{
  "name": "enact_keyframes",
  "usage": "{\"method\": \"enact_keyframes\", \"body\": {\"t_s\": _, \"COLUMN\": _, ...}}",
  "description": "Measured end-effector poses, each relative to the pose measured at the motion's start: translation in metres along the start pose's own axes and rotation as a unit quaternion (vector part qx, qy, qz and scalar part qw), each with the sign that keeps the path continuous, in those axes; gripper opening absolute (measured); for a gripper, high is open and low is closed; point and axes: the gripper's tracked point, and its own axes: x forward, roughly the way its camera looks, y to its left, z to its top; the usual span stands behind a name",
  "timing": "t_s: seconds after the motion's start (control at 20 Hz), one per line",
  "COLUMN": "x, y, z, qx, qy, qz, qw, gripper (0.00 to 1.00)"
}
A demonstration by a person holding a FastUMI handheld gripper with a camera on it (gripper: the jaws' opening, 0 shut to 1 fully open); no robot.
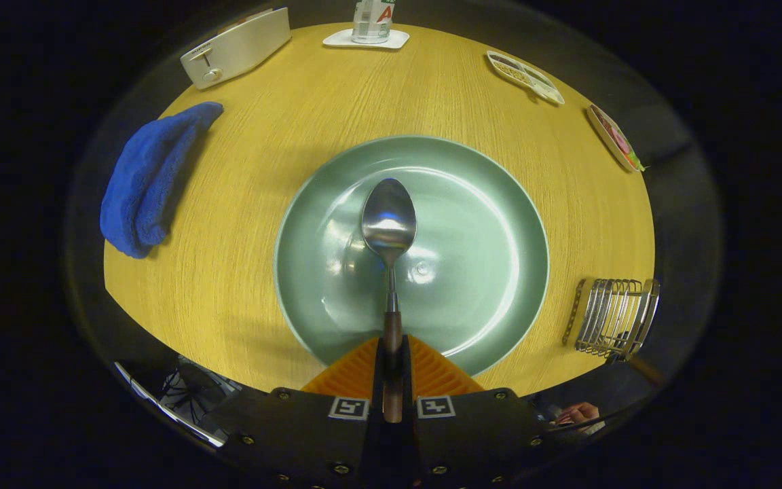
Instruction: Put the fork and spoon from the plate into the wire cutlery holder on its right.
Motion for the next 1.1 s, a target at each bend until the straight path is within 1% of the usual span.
{"method": "enact_keyframes", "body": {"t_s": 0.05, "x": -0.001, "y": -0.001, "z": 0.002, "qx": -0.005, "qy": -0.008, "qz": -0.003, "qw": 1.0, "gripper": 0.12}}
{"method": "enact_keyframes", "body": {"t_s": 0.1, "x": 0.0, "y": -0.001, "z": 0.003, "qx": -0.013, "qy": -0.012, "qz": -0.006, "qw": 1.0, "gripper": 0.06}}
{"method": "enact_keyframes", "body": {"t_s": 0.15, "x": -0.002, "y": -0.003, "z": 0.002, "qx": -0.021, "qy": -0.014, "qz": -0.01, "qw": 1.0, "gripper": 0.05}}
{"method": "enact_keyframes", "body": {"t_s": 0.3, "x": -0.003, "y": -0.005, "z": 0.001, "qx": -0.018, "qy": -0.023, "qz": -0.023, "qw": 0.999, "gripper": 0.04}}
{"method": "enact_keyframes", "body": {"t_s": 0.7, "x": -0.039, "y": -0.017, "z": 0.02, "qx": 0.007, "qy": -0.082, "qz": -0.047, "qw": 0.995, "gripper": 0.04}}
{"method": "enact_keyframes", "body": {"t_s": 0.85, "x": -0.06, "y": -0.028, "z": 0.027, "qx": 0.029, "qy": -0.104, "qz": -0.059, "qw": 0.992, "gripper": 0.04}}
{"method": "enact_keyframes", "body": {"t_s": 1.1, "x": -0.093, "y": -0.062, "z": 0.034, "qx": 0.091, "qy": -0.132, "qz": -0.084, "qw": 0.983, "gripper": 0.04}}
